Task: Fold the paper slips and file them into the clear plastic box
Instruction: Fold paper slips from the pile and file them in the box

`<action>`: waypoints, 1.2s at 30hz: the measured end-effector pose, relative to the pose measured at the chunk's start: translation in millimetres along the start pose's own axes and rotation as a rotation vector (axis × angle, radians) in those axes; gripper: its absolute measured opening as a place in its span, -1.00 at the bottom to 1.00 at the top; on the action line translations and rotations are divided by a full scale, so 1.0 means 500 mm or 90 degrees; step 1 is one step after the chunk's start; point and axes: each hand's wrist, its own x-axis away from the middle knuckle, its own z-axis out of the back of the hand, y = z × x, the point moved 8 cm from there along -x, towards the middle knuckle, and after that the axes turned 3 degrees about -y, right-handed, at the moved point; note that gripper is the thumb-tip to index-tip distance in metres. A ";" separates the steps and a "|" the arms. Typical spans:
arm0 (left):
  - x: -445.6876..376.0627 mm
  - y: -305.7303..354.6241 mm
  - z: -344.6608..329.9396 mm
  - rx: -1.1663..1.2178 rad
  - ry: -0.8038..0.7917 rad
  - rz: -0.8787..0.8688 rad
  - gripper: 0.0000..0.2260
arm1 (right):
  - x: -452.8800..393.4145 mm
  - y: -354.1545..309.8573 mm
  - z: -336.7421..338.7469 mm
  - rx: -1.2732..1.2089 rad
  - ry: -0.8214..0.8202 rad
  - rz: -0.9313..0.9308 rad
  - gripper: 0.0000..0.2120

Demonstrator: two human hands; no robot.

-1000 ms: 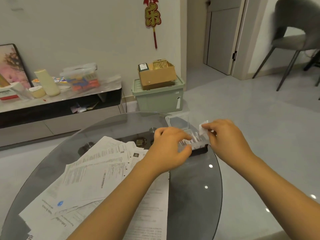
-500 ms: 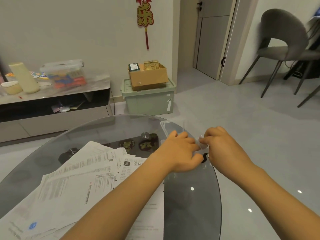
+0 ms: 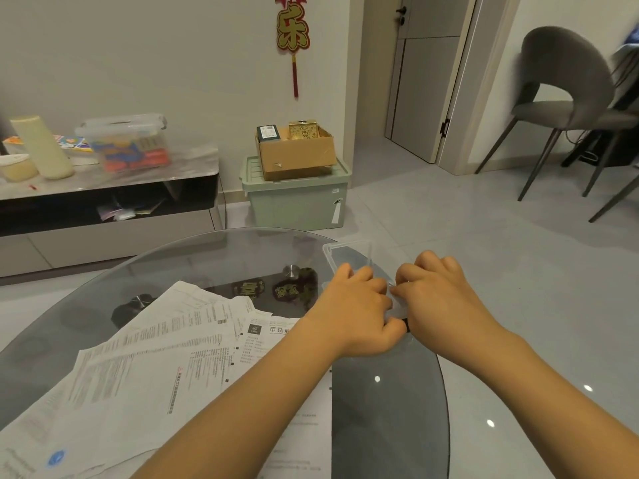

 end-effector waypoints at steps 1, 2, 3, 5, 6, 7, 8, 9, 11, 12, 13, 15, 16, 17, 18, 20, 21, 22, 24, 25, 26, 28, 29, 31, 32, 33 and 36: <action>0.001 -0.001 0.000 0.000 0.003 0.001 -0.27 | -0.001 -0.003 -0.003 0.001 -0.005 0.001 -0.70; 0.002 -0.001 0.000 0.000 0.007 0.002 -0.27 | -0.002 -0.003 -0.003 -0.003 -0.003 -0.002 -0.71; 0.003 -0.002 -0.001 0.002 0.007 0.002 -0.26 | -0.003 0.000 0.002 -0.016 0.010 -0.010 -0.70; 0.005 -0.004 -0.003 0.005 0.005 0.000 -0.25 | -0.003 0.009 0.019 -0.048 0.057 -0.031 -0.67; 0.006 -0.005 -0.003 0.007 0.006 -0.001 -0.25 | -0.002 0.012 0.026 -0.072 0.073 -0.035 -0.65; 0.007 -0.005 -0.002 0.010 0.007 0.000 -0.25 | -0.002 0.015 0.027 -0.104 0.076 -0.037 -0.63; 0.008 -0.005 0.000 0.012 0.009 0.001 -0.25 | -0.003 0.015 0.024 -0.131 0.064 -0.037 -0.62; 0.009 -0.005 0.001 0.015 0.011 0.002 -0.26 | -0.005 0.011 0.018 -0.145 0.044 -0.034 -0.61; 0.010 -0.006 0.001 0.018 0.011 0.004 -0.27 | -0.009 0.004 0.001 -0.111 -0.002 -0.025 -0.63; 0.010 -0.006 0.000 0.017 0.009 0.004 -0.27 | -0.010 -0.001 -0.005 -0.073 -0.022 -0.017 -0.65; 0.011 -0.005 -0.002 0.013 0.007 0.003 -0.27 | -0.012 -0.002 -0.011 -0.036 -0.040 -0.012 -0.67; 0.012 -0.007 -0.004 0.015 0.007 0.004 -0.28 | -0.015 -0.004 -0.013 0.009 -0.054 -0.008 -0.71; 0.012 -0.008 -0.005 0.023 0.010 0.005 -0.30 | -0.015 -0.005 -0.013 0.015 -0.053 -0.005 -0.73; 0.014 -0.010 -0.004 0.032 0.015 0.005 -0.31 | -0.016 -0.008 -0.010 0.010 -0.047 0.000 -0.74; 0.015 -0.010 -0.003 0.041 0.019 0.003 -0.33 | -0.015 -0.010 -0.007 -0.006 -0.039 0.004 -0.73; 0.020 -0.012 -0.001 0.053 0.023 -0.003 -0.36 | -0.012 -0.005 0.006 -0.082 -0.008 -0.018 -0.68; 0.021 -0.013 -0.002 0.052 0.019 -0.006 -0.36 | -0.009 0.004 0.013 -0.138 0.014 -0.046 -0.62; 0.022 -0.013 -0.002 0.049 0.015 -0.007 -0.35 | -0.006 0.016 0.020 -0.197 0.040 -0.077 -0.57; 0.023 -0.014 -0.002 0.045 0.005 -0.004 -0.34 | -0.001 0.043 0.020 -0.302 0.084 -0.125 -0.53; 0.022 -0.014 -0.002 0.043 0.001 0.000 -0.32 | 0.000 0.053 0.015 -0.338 0.093 -0.139 -0.52; 0.021 -0.012 -0.002 0.040 -0.006 0.003 -0.30 | 0.002 0.058 0.011 -0.366 0.094 -0.149 -0.52; 0.018 -0.011 -0.004 0.025 -0.020 0.008 -0.27 | 0.004 0.062 0.005 -0.408 0.095 -0.155 -0.51; 0.014 -0.007 -0.004 0.016 -0.029 0.009 -0.26 | 0.007 0.065 0.005 -0.422 0.100 -0.155 -0.51; 0.011 -0.008 -0.008 0.006 -0.043 0.014 -0.24 | 0.006 0.062 0.005 -0.437 0.105 -0.147 -0.51; 0.009 -0.006 -0.008 0.003 -0.048 0.015 -0.24 | 0.008 0.062 0.007 -0.442 0.107 -0.145 -0.51; 0.008 -0.006 -0.008 0.000 -0.051 0.019 -0.23 | 0.008 0.062 0.006 -0.447 0.106 -0.144 -0.51; 0.008 -0.003 0.001 -0.005 -0.026 0.026 -0.25 | 0.010 0.062 0.004 -0.468 0.105 -0.139 -0.51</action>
